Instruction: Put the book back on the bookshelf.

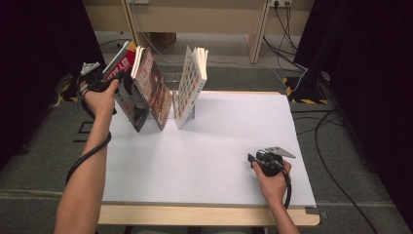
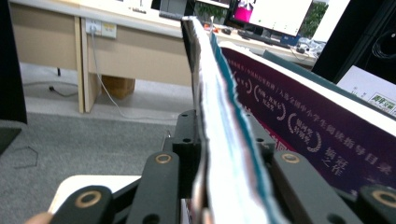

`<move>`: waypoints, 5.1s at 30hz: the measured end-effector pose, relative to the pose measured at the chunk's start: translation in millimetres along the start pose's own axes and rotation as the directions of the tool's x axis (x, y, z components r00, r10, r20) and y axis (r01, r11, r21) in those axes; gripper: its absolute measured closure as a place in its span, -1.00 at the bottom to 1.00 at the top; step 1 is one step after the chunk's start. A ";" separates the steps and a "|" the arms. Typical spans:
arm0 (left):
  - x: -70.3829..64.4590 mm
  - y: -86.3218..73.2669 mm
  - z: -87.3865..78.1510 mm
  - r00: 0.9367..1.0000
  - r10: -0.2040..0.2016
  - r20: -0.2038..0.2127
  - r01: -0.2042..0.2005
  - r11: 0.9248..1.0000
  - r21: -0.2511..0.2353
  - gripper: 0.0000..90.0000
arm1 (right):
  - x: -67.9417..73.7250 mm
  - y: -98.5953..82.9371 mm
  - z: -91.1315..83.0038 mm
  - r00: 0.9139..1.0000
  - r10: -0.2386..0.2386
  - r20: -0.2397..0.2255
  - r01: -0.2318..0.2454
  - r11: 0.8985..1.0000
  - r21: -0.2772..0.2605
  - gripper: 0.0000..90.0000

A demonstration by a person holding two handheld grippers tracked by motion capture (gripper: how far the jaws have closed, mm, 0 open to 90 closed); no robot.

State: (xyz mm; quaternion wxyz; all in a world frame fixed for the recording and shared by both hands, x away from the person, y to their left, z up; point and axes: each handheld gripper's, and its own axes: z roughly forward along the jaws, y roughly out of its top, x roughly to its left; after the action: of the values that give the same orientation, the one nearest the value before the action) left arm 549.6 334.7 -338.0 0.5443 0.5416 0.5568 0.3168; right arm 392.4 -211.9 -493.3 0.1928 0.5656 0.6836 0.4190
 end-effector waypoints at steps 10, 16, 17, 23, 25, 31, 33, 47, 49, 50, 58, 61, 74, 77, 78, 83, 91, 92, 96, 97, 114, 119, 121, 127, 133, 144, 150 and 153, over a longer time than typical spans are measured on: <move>-0.7 2.5 6.8 1.000 -0.007 0.011 0.007 0.997 0.071 0.83 | -1.2 0.5 -0.4 1.000 -0.003 0.001 0.003 1.000 -0.005 0.31; -3.5 3.2 8.7 1.000 0.011 0.015 -0.012 0.996 0.092 0.91 | -0.8 0.4 -0.6 1.000 -0.002 0.002 0.002 1.000 -0.005 0.31; -4.7 3.3 8.5 1.000 0.013 0.015 -0.014 0.996 0.092 0.92 | -1.2 0.5 -0.8 1.000 -0.004 0.003 0.004 1.000 -0.006 0.31; -8.7 3.3 8.1 1.000 0.024 0.018 -0.026 0.996 0.081 0.92 | -0.6 0.6 -0.8 1.000 -0.002 0.003 0.002 1.000 -0.005 0.31; -10.5 3.1 8.2 0.999 0.034 0.018 -0.035 0.997 0.067 0.92 | -1.0 0.5 -0.9 1.000 -0.003 0.002 0.004 1.000 -0.006 0.31; -14.1 2.2 6.2 0.997 0.078 -0.011 -0.078 0.997 0.004 0.93 | -1.8 0.5 -0.8 1.000 -0.001 0.003 0.001 1.000 -0.009 0.31; -15.2 -1.6 3.6 0.996 0.087 -0.034 -0.088 0.995 -0.043 0.93 | -2.4 0.3 -0.3 1.000 -0.002 0.002 0.002 1.000 -0.007 0.31; -11.6 -19.1 -4.0 0.981 0.134 -0.141 -0.149 0.983 -0.105 0.91 | -1.9 0.4 -1.5 1.000 0.001 0.005 -0.001 1.000 -0.011 0.31; -11.7 -18.8 -3.5 0.982 0.136 -0.131 -0.150 0.984 -0.101 0.89 | -1.7 0.5 -1.6 1.000 0.002 0.005 -0.001 1.000 -0.010 0.31; -11.9 -18.4 -3.5 0.982 0.140 -0.129 -0.154 0.983 -0.098 0.87 | -0.8 0.4 -1.6 1.000 0.011 0.004 -0.011 1.000 -0.009 0.31; -7.8 -20.3 -4.7 0.985 0.118 -0.126 -0.128 0.988 -0.080 0.67 | -1.0 0.5 -1.4 1.000 0.001 0.002 -0.001 1.000 -0.007 0.31; -6.9 -22.0 -5.5 0.987 0.108 -0.117 -0.117 0.990 -0.073 0.64 | -1.2 0.5 -1.4 1.000 -0.005 0.004 0.005 1.000 -0.006 0.31; -8.6 -24.8 -16.4 0.989 0.094 -0.112 -0.101 0.994 -0.053 0.32 | -0.2 0.7 -2.0 1.000 0.001 0.005 -0.001 1.000 -0.007 0.31; -8.6 -26.0 -20.4 0.990 0.081 -0.114 -0.087 0.995 -0.047 0.26 | -0.3 0.6 -2.1 1.000 -0.001 0.005 0.001 1.000 -0.009 0.31; -8.6 -26.0 -20.4 0.990 0.081 -0.114 -0.087 0.995 -0.047 0.24 | -0.3 0.6 -2.1 1.000 -0.001 0.005 0.001 1.000 -0.009 0.31; -11.5 -26.3 -35.7 0.989 0.075 -0.124 -0.080 0.996 -0.039 0.15 | -0.8 0.6 -2.8 1.000 -0.001 0.005 0.001 1.000 -0.009 0.31; -22.8 -29.4 -63.8 0.991 0.051 -0.120 -0.054 0.998 -0.029 0.08 | 1.1 0.3 -3.0 1.000 -0.005 0.005 0.005 1.000 -0.009 0.31; -22.8 -29.4 -63.8 0.991 0.051 -0.120 -0.054 0.998 -0.029 0.08 | 1.1 0.3 -3.0 1.000 -0.005 0.005 0.005 1.000 -0.009 0.31; -29.9 -36.6 -78.2 0.992 0.050 -0.117 -0.053 0.998 -0.022 0.09 | 1.5 0.9 -4.1 1.000 -0.003 0.006 0.003 1.000 -0.010 0.31; -31.9 -39.0 -81.7 0.993 0.044 -0.108 -0.047 0.999 -0.026 0.10 | 1.5 0.9 -4.3 1.000 -0.002 0.005 0.002 1.000 -0.010 0.31; -70.5 -68.3 -79.6 0.991 0.132 0.023 -0.132 0.991 0.001 0.81 | 2.9 0.7 -4.3 1.000 0.000 0.005 0.000 1.000 -0.007 0.31; -75.3 -72.6 -62.3 0.991 0.130 0.041 -0.131 0.991 0.002 0.94 | 1.7 0.7 -5.3 1.000 0.003 0.007 -0.003 1.000 -0.014 0.31; -78.2 -75.7 -54.3 0.991 0.125 0.044 -0.126 0.992 0.013 0.96 | 1.3 0.6 -5.3 1.000 0.005 0.007 -0.005 1.000 -0.011 0.31; -78.0 -78.0 -46.5 0.992 0.120 0.023 -0.121 0.992 0.020 0.96 | 0.7 0.9 -5.7 1.000 0.004 0.007 -0.004 1.000 -0.014 0.31; -77.1 -78.2 -42.2 0.992 0.125 0.010 -0.125 0.992 0.026 0.95 | 1.6 0.9 -5.2 1.000 0.002 0.005 -0.002 1.000 -0.013 0.31; -78.2 -74.9 -37.3 0.992 0.123 -0.019 -0.122 0.992 0.039 0.91 | 1.2 0.5 -4.5 1.000 -0.003 0.003 0.003 1.000 -0.010 0.31; -82.1 -82.8 -38.5 0.992 0.129 0.005 -0.129 0.990 0.053 0.86 | 0.8 0.7 -4.7 1.000 0.004 0.003 -0.004 1.000 -0.011 0.31; -81.4 -85.7 -36.5 0.992 0.125 -0.002 -0.125 0.990 0.063 0.85 | 0.9 0.6 -4.6 1.000 -0.003 0.004 0.003 1.000 -0.010 0.31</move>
State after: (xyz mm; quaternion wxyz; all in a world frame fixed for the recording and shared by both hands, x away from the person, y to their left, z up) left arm 478.2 248.0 -389.8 0.5044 0.5915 0.5330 0.3342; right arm 389.1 -212.7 -490.0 0.1976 0.5644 0.6820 0.4211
